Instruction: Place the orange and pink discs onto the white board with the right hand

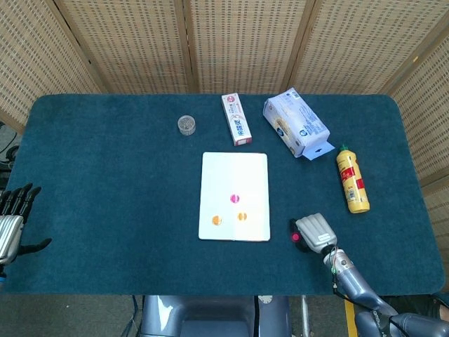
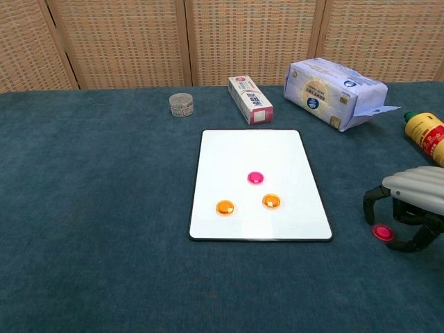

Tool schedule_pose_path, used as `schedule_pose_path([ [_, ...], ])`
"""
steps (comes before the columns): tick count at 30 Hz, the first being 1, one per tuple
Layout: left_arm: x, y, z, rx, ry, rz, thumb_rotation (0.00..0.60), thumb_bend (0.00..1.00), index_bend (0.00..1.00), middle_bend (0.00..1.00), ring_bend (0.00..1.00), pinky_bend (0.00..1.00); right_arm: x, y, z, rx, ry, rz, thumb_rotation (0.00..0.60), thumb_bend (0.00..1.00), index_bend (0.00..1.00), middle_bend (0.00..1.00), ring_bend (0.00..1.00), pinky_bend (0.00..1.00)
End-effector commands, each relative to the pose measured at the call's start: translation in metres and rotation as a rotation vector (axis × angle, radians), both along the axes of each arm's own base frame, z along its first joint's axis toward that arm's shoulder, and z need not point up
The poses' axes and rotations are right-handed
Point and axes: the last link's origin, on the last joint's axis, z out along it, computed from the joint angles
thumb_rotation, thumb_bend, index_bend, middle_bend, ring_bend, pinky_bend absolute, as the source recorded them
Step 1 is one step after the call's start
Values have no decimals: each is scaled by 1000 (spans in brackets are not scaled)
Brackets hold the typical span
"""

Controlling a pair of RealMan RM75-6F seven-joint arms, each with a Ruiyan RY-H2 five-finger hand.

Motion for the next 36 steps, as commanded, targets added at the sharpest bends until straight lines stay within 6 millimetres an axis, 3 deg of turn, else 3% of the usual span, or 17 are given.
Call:
schedule_pose_path([
  [1, 0, 0, 0, 0, 0, 0, 600, 0, 0, 0, 0, 0, -1, 0, 0, 0, 0, -1, 600, 311, 425, 968, 954, 1000],
  [9, 0, 0, 0, 2, 1, 0, 600, 0, 0, 0, 0, 0, -2, 1, -1, 3, -4, -1, 600, 329, 494, 968, 954, 1000],
  [36, 0, 0, 1, 5, -2, 2, 600, 0, 0, 0, 0, 0, 11, -11, 6, -7, -105, -60, 600, 337, 502, 969, 954, 1000],
])
